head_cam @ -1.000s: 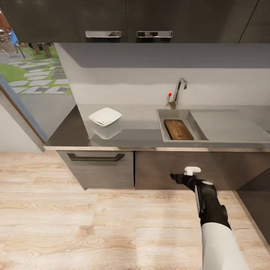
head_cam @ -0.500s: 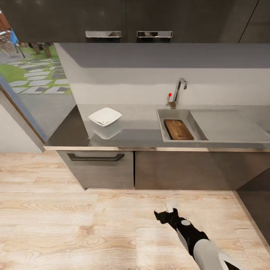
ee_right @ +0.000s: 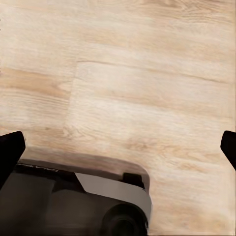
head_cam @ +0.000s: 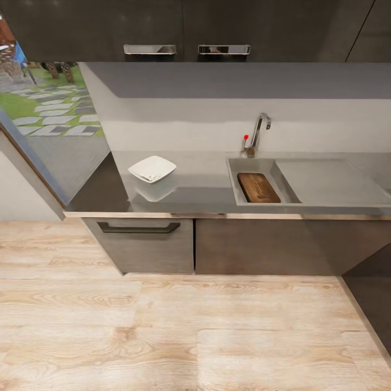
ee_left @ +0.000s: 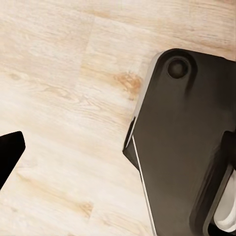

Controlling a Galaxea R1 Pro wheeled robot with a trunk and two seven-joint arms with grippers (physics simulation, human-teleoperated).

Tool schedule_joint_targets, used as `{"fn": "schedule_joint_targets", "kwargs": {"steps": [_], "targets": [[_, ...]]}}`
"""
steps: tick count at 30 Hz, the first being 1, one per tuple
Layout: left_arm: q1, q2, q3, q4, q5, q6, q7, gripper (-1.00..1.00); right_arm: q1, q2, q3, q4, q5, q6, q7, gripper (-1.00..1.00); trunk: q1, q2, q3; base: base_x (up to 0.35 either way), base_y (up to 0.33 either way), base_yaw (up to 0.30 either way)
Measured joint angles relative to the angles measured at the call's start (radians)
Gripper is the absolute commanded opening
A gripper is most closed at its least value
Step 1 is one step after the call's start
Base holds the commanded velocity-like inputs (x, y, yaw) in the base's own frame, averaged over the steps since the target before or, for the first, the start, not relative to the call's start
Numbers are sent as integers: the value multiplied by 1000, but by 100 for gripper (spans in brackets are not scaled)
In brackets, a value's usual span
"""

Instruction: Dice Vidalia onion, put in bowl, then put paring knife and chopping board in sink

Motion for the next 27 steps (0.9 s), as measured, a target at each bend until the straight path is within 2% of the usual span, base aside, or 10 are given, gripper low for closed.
{"fn": "schedule_joint_targets", "kwargs": {"steps": [4,8,10,13,27], "targets": [[0,-1,0,0,0,0,0,100,39,-3,-1,-2,-2,-43,-1,100,0,0,0,0,0,0],[0,-1,0,0,0,0,0,100,42,-3,-3,-5,-4,-47,-1,100,0,0,0,0,0,0],[0,-1,0,0,0,0,0,100,43,-2,-5,-6,-27,-48,-2,100,0,0,2,0,0,0],[0,-1,0,0,0,0,0,100,43,-2,-5,-6,-34,-48,-2,100,0,0,6,0,0,0],[0,-1,0,0,0,0,0,100,43,-4,-5,-5,-36,-48,-2,100,0,0,28,0,0,0]]}}
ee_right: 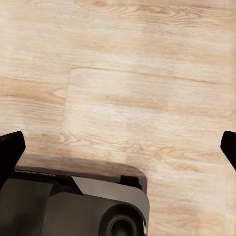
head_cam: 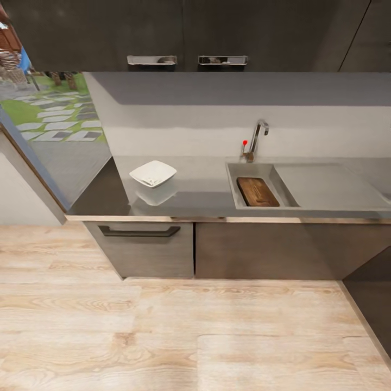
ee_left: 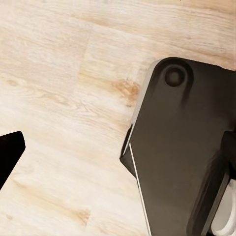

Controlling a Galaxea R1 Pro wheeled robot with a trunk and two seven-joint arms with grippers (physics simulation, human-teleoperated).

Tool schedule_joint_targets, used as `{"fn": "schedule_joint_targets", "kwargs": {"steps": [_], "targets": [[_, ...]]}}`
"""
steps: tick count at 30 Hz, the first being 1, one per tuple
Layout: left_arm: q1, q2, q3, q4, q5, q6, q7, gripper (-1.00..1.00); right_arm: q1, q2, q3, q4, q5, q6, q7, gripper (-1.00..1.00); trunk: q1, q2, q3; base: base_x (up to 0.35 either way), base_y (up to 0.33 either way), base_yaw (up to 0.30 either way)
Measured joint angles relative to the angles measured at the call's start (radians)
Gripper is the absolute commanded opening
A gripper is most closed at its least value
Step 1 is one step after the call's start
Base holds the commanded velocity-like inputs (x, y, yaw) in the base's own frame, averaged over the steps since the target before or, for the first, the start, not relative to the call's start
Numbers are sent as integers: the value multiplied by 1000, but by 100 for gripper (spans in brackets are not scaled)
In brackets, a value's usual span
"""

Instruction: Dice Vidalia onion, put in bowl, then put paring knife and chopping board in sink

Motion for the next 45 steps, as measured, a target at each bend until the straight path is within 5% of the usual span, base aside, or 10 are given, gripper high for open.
{"fn": "schedule_joint_targets", "kwargs": {"steps": [45], "targets": [[0,0,0,1,1,0,0,100,0,1,0,0,0,0,0,100,0,0,71,0,0,0]]}}
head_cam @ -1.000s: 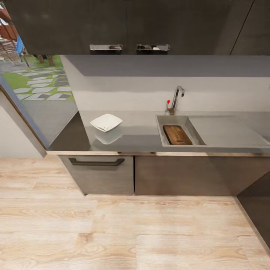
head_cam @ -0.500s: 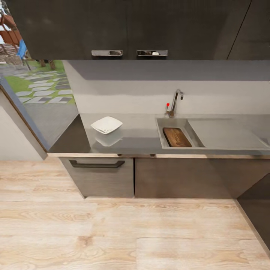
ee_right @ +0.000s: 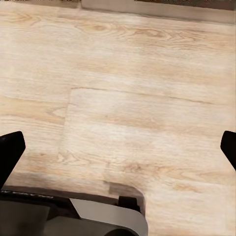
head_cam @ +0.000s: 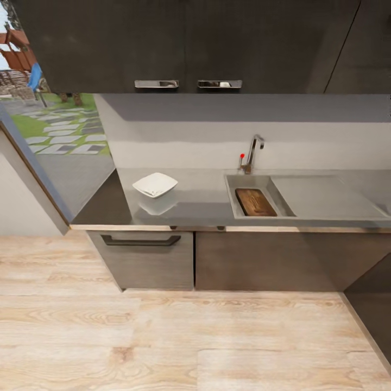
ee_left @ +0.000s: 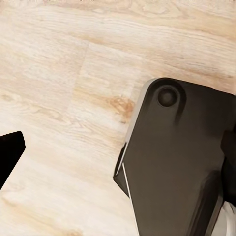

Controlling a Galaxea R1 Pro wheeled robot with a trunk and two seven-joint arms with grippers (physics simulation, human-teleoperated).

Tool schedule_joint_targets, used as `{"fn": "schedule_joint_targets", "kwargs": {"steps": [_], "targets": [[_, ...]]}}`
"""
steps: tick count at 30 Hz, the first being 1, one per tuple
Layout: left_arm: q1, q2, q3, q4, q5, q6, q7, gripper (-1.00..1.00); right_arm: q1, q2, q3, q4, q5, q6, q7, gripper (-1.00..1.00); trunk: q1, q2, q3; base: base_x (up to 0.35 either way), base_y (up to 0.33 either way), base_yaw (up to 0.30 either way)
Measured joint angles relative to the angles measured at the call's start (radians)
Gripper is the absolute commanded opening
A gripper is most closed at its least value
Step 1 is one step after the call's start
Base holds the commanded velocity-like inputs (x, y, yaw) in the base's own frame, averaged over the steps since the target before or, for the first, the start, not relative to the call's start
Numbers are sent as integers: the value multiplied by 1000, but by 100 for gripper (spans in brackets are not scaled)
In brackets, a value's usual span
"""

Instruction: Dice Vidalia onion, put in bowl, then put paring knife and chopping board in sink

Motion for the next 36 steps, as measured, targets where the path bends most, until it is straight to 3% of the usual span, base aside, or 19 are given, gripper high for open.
{"fn": "schedule_joint_targets", "kwargs": {"steps": [32,36], "targets": [[0,-2,0,4,0,0,-2,100,0,-1,-6,-3,-3,0,-1,100,0,0,51,0,0,0],[0,-3,0,4,1,0,-2,100,0,-2,-6,-3,-20,0,-1,100,0,0,57,0,0,0]]}}
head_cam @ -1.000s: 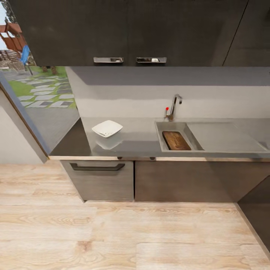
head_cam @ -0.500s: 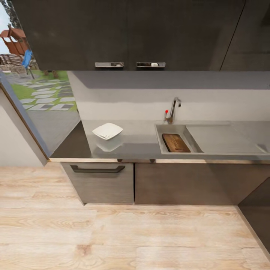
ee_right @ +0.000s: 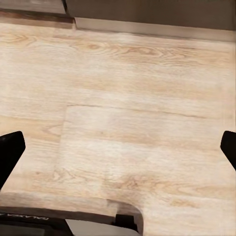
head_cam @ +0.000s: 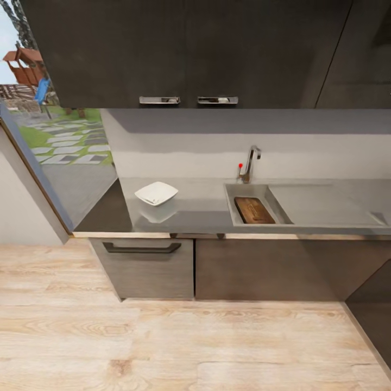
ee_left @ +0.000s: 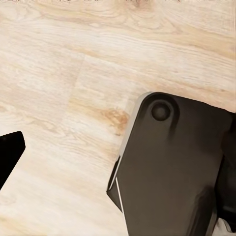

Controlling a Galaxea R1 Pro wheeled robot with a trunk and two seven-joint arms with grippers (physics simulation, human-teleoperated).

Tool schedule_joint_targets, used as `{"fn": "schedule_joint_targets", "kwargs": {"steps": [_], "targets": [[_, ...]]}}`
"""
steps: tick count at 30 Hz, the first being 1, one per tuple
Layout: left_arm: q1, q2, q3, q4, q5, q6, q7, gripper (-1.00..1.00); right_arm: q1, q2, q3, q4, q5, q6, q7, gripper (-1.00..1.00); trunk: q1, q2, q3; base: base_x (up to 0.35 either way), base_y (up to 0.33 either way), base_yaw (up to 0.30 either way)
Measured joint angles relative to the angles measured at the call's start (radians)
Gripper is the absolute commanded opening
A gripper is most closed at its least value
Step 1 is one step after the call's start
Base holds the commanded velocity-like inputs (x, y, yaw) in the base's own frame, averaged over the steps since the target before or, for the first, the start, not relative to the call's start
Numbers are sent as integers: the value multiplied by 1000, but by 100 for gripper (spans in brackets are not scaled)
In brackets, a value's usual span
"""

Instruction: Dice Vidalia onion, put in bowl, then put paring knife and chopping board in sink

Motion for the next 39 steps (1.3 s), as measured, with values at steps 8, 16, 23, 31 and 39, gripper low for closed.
{"fn": "schedule_joint_targets", "kwargs": {"steps": [8,16,23,31,39], "targets": [[0,0,0,0,0,0,0,100,0,0,0,0,-8,0,0,100,0,0,13,0,0,0],[0,0,0,0,0,0,0,100,0,0,0,0,-8,0,0,100,0,0,25,0,0,0],[0,0,0,0,0,0,0,100,0,1,2,1,-10,0,-15,100,0,0,37,0,0,0],[0,0,0,0,0,0,0,100,0,1,1,0,-11,0,-19,100,0,0,49,0,0,0],[0,0,0,0,-1,0,0,100,0,1,0,0,-12,0,-19,100,0,0,62,0,0,0]]}}
